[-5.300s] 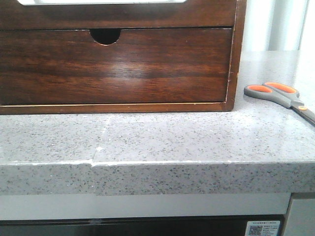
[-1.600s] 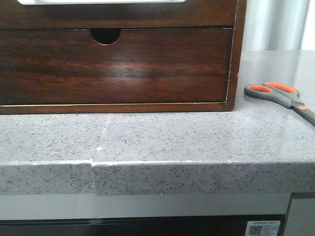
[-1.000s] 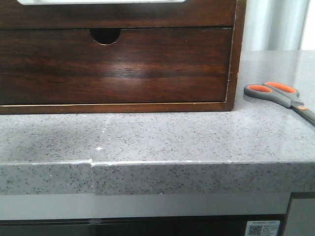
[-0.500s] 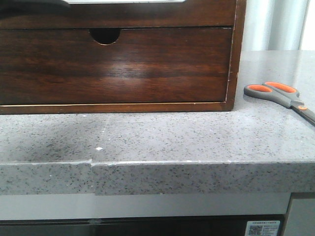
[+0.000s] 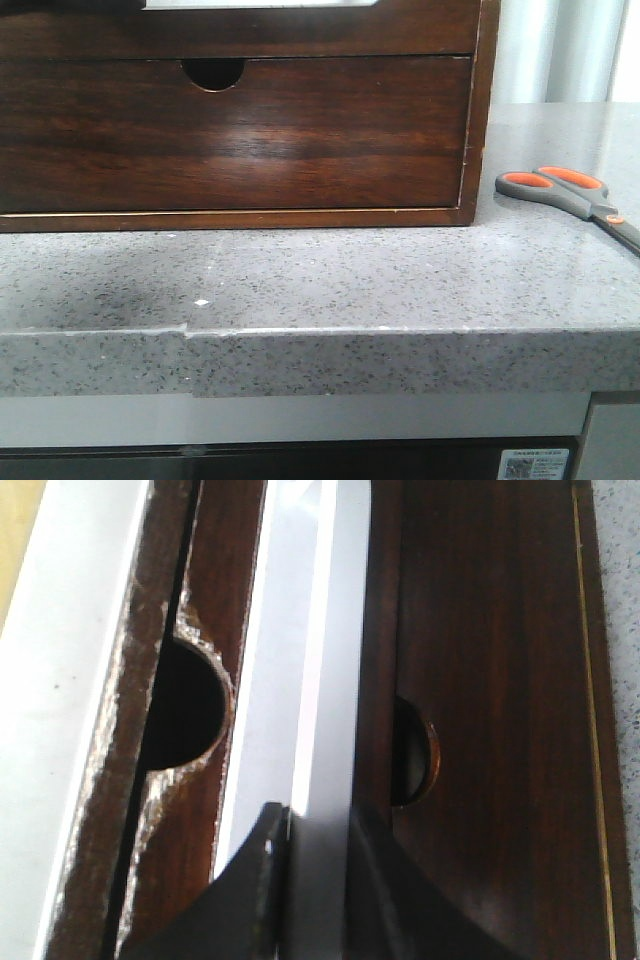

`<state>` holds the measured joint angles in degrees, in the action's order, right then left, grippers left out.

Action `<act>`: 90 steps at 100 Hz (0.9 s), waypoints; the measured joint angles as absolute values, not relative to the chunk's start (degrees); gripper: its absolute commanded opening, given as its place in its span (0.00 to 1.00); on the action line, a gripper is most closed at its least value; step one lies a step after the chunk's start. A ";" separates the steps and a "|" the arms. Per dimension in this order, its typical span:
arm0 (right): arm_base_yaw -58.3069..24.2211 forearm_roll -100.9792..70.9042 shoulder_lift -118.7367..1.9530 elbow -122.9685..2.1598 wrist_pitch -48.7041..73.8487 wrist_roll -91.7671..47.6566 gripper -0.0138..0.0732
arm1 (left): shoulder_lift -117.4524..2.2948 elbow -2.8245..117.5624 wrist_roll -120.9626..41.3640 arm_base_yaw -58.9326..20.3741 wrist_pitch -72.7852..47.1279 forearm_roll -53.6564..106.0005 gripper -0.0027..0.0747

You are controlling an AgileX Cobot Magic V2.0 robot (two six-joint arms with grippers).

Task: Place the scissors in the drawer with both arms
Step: 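Grasp the handle with the left gripper and pull the drawer open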

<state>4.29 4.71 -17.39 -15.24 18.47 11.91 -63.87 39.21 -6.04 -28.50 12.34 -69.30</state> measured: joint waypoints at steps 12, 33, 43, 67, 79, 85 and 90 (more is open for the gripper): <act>4.29 4.71 -17.39 -15.24 18.47 11.91 0.09 | -63.87 39.21 -6.04 -28.50 12.34 -69.30 0.01; 4.29 4.71 -17.39 -15.24 18.47 11.91 0.09 | -63.49 39.21 -6.04 -28.50 12.34 -69.30 0.01; 4.29 4.71 -17.39 -15.24 18.47 11.91 0.09 | -62.50 38.41 -6.04 -28.50 12.34 -69.44 0.01; 4.29 4.71 -17.39 -15.24 18.47 11.91 0.09 | -57.81 34.29 -6.17 -28.50 15.43 -69.97 0.01; 4.21 4.71 -17.39 -15.24 18.47 11.91 0.09 | -54.48 31.40 -6.31 -28.50 17.89 -70.18 0.01; 4.21 4.71 -17.39 -15.24 18.47 11.91 0.09 | -52.63 29.81 -6.35 -28.50 19.28 -70.42 0.01; 4.21 4.71 -17.39 -15.24 18.47 11.91 0.09 | -51.24 28.60 -6.35 -28.50 20.98 -70.67 0.01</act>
<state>4.21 4.71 -17.39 -15.24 18.47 11.91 -51.24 28.60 -6.35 -28.50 20.98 -70.67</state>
